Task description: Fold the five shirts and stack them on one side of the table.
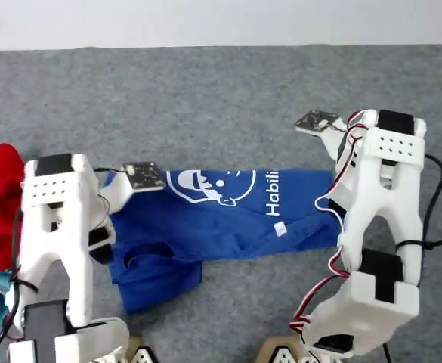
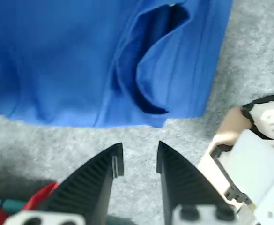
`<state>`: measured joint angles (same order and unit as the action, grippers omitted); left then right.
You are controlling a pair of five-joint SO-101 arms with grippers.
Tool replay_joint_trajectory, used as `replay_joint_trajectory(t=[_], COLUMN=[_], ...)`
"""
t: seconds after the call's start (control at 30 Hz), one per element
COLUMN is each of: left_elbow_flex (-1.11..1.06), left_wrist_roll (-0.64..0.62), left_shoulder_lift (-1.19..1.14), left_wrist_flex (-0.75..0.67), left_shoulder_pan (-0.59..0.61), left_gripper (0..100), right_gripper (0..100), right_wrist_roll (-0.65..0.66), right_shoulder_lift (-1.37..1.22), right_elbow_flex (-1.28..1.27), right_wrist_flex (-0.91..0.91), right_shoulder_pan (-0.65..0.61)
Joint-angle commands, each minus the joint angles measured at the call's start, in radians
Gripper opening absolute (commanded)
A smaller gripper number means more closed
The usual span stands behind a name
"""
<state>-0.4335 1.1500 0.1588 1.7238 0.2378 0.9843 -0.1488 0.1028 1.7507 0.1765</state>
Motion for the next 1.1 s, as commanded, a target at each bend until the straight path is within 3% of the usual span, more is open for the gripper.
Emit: replay_joint_trajectory(t=[0.0,0.13,0.23,0.33,0.5,0.73,0.87,1.07], left_elbow_flex=[0.082,0.176,0.219,0.217,0.168,0.084,0.156,0.349], left_wrist_roll=[0.006,-0.003,-0.078,-0.204,-0.423,-0.623,-0.629,-0.628], left_shoulder_lift=[0.038,0.038,0.028,0.028,0.002,-0.203,-0.365,-0.557], left_wrist_flex=[0.031,0.028,-0.008,-0.109,-0.299,-0.588,-0.609,-0.526], left_shoulder_pan=[0.021,0.018,0.005,-0.021,-0.117,-0.184,-0.178,-0.135], left_gripper=[12,12,12,9,1,1,1,1], right_gripper=[29.6,29.6,29.6,24.0,0.1,1.0,1.0,1.0], right_wrist_roll=[0.008,0.003,0.002,-0.049,-0.175,-0.285,-0.284,-0.284], right_shoulder_lift=[0.097,0.125,0.091,0.024,-0.088,-0.262,-0.363,-0.484], right_elbow_flex=[0.052,0.054,0.049,0.052,0.054,0.054,0.055,0.199], right_wrist_flex=[0.042,0.028,-0.033,-0.131,-0.326,-0.547,-0.651,-0.707], right_shoulder_pan=[0.002,-0.027,-0.054,-0.093,-0.16,-0.179,-0.174,-0.143])
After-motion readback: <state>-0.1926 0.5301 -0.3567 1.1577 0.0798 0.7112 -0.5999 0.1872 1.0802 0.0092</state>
